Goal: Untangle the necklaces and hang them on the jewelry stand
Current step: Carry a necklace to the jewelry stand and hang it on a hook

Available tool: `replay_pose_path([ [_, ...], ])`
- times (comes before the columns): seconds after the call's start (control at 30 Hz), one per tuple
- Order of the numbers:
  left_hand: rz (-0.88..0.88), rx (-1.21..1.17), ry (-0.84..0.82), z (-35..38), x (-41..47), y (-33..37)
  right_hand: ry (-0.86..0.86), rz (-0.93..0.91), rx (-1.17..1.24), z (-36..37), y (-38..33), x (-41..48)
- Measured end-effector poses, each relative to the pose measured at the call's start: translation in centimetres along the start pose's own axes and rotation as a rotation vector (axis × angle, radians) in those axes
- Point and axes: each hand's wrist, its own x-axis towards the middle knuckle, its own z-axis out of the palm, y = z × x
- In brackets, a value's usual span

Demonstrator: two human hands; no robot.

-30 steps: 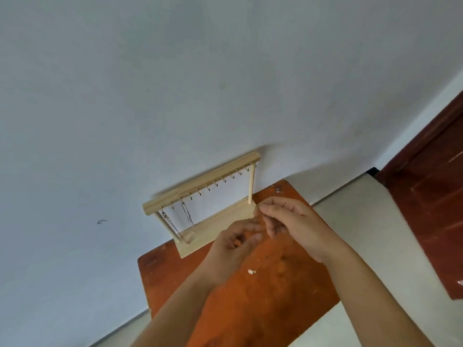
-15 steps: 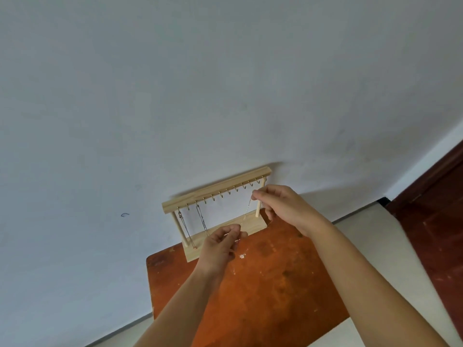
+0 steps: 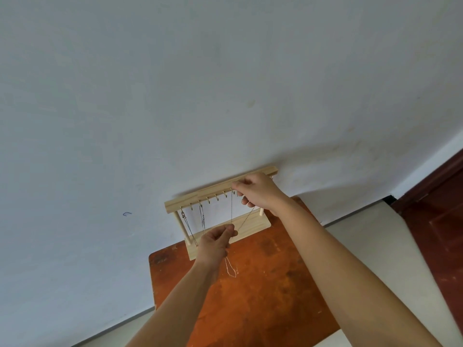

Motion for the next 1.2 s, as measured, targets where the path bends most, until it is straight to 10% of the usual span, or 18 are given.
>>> replay_pose_path([
  [0.4, -0.036, 0.018, 0.062, 0.1, 2.0, -1.1, 0.361, -0.237, -0.660, 2.3, 0.5, 0.1],
  [0.7, -0.011, 0.055, 0.067, -0.2, 2.6, -0.8, 0.576, -0.054, 0.221, 5.9, 3.5, -2.4],
  [0.87, -0.001, 0.116, 0.072, -0.2, 2.7, -0.5, 0.388, 0.192, 0.768, 6.7, 4.1, -2.8],
  [1.2, 0.000, 0.228, 0.043, -1.6, 2.3, -0.3, 0.162, 0.182, 0.518, 4.0, 4.8, -2.5],
])
